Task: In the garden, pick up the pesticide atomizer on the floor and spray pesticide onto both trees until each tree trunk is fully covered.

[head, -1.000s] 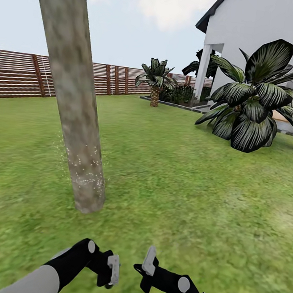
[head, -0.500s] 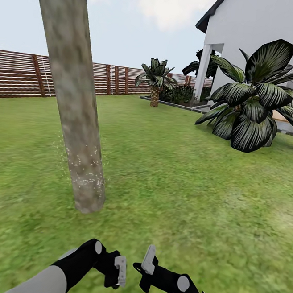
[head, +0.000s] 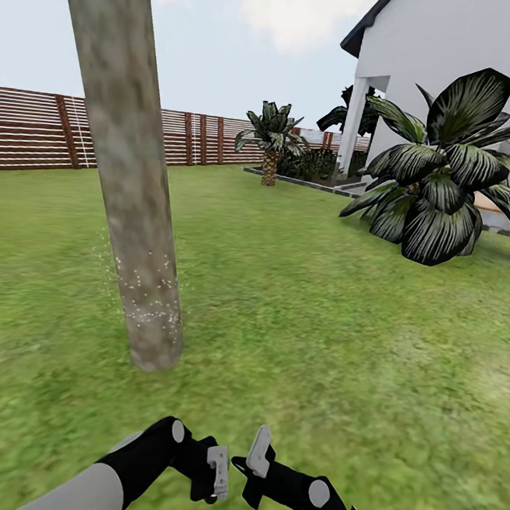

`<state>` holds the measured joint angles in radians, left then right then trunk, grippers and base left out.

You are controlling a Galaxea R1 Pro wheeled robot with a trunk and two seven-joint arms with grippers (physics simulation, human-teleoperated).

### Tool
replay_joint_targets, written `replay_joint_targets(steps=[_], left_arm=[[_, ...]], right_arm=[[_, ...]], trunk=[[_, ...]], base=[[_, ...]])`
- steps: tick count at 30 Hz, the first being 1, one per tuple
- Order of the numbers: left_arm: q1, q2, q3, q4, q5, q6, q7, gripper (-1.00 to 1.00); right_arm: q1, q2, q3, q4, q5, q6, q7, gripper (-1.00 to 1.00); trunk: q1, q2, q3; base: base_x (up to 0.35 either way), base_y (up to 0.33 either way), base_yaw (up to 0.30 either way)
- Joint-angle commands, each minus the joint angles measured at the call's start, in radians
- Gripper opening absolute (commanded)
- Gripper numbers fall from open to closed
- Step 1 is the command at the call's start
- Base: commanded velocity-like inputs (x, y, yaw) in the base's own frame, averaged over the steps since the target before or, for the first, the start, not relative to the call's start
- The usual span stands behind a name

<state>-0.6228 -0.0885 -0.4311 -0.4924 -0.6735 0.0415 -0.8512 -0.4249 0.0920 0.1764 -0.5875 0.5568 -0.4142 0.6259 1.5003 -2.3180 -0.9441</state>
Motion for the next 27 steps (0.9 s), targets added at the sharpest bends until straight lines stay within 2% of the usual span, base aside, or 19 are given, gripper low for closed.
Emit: replay_joint_targets(steps=[1, 6, 9, 11, 24, 27], left_arm=[[0.000, -0.002, 0.001, 0.000, 0.000, 0.000, 0.000, -1.00], [0.000, -0.003, 0.002, 0.000, 0.001, -0.001, 0.000, -1.00], [0.000, -0.003, 0.001, 0.000, 0.043, -0.006, -0.001, -1.00], [0.000, -0.002, 0.000, 0.000, 0.059, -0.008, -0.002, -1.00], [0.001, -0.002, -0.001, 0.004, 0.063, -0.008, -0.001, -1.00], [0.001, 0.006, -0.002, 0.016, 0.058, -0.004, 0.027, -1.00]], right_arm=[[0.000, 0.000, 0.000, 0.000, 0.000, 0.000, 0.000, -1.00], [0.000, 0.000, 0.000, 0.000, 0.000, 0.000, 0.000, -1.00], [0.000, 0.000, 0.000, 0.000, 0.000, 0.000, 0.000, -1.00], [0.000, 0.000, 0.000, 0.000, 0.000, 0.000, 0.000, -1.00], [0.000, 0.000, 0.000, 0.000, 0.000, 0.000, 0.000, -1.00], [0.000, 0.000, 0.000, 0.001, 0.000, 0.000, 0.000, -1.00]], trunk=[[0.000, 0.000, 0.000], [0.000, 0.000, 0.000], [0.000, 0.000, 0.000], [0.000, 0.000, 0.000], [0.000, 0.000, 0.000], [0.000, 0.000, 0.000]], base=[[0.000, 0.000, 0.000], [0.000, 0.000, 0.000], [0.000, 0.000, 0.000], [0.000, 0.000, 0.000], [0.000, 0.000, 0.000], [0.000, 0.000, 0.000]])
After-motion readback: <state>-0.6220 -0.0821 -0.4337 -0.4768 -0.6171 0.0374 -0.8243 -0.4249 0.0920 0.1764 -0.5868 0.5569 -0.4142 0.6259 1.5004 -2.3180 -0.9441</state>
